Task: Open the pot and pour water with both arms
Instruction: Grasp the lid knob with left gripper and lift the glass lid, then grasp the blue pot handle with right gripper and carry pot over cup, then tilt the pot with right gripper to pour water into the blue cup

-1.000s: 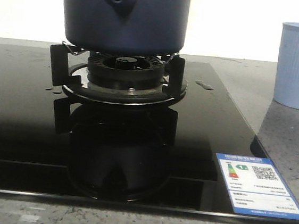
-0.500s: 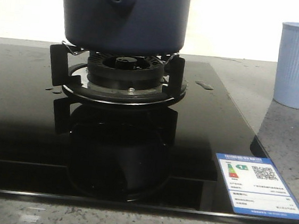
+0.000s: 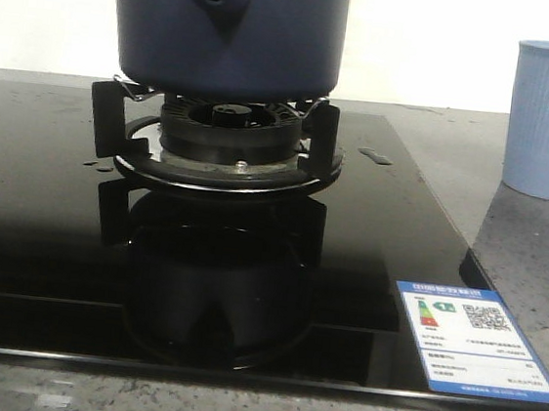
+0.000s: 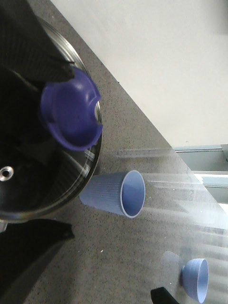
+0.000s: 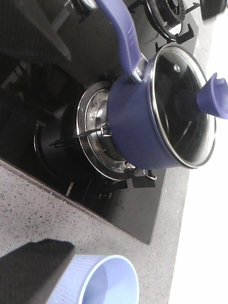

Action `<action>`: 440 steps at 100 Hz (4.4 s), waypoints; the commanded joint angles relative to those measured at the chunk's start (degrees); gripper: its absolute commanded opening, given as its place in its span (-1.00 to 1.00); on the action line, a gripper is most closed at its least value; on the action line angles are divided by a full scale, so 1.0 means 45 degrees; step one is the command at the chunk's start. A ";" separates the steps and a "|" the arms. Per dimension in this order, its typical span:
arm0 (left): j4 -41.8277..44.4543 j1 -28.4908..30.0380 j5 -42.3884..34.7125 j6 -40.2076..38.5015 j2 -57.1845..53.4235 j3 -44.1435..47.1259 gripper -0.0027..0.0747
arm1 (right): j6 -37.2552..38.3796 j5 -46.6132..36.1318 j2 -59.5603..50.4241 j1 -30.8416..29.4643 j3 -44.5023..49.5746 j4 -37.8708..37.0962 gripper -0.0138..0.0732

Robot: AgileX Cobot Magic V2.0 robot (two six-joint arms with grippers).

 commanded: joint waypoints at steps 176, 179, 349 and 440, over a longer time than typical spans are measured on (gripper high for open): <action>-0.2766 0.1224 0.0940 -0.0968 0.0262 -0.2475 -0.13 | -0.0188 -0.2854 0.0092 -0.0060 -0.0422 0.0134 0.85; -0.2618 0.1391 0.0910 -0.1177 0.0020 -0.2475 -0.13 | -0.0188 -0.3170 0.0092 -0.0060 -0.0422 -0.0115 0.85; -0.1375 0.2411 -0.0214 -0.2400 -0.4308 -0.1422 -0.12 | 0.2772 -1.6166 0.6874 0.3342 0.2926 -0.2372 0.85; -0.1499 0.2411 0.0081 -0.2400 -0.4308 -0.1422 -0.12 | 0.3756 -1.6634 0.6917 0.3346 0.2235 -0.5722 -0.12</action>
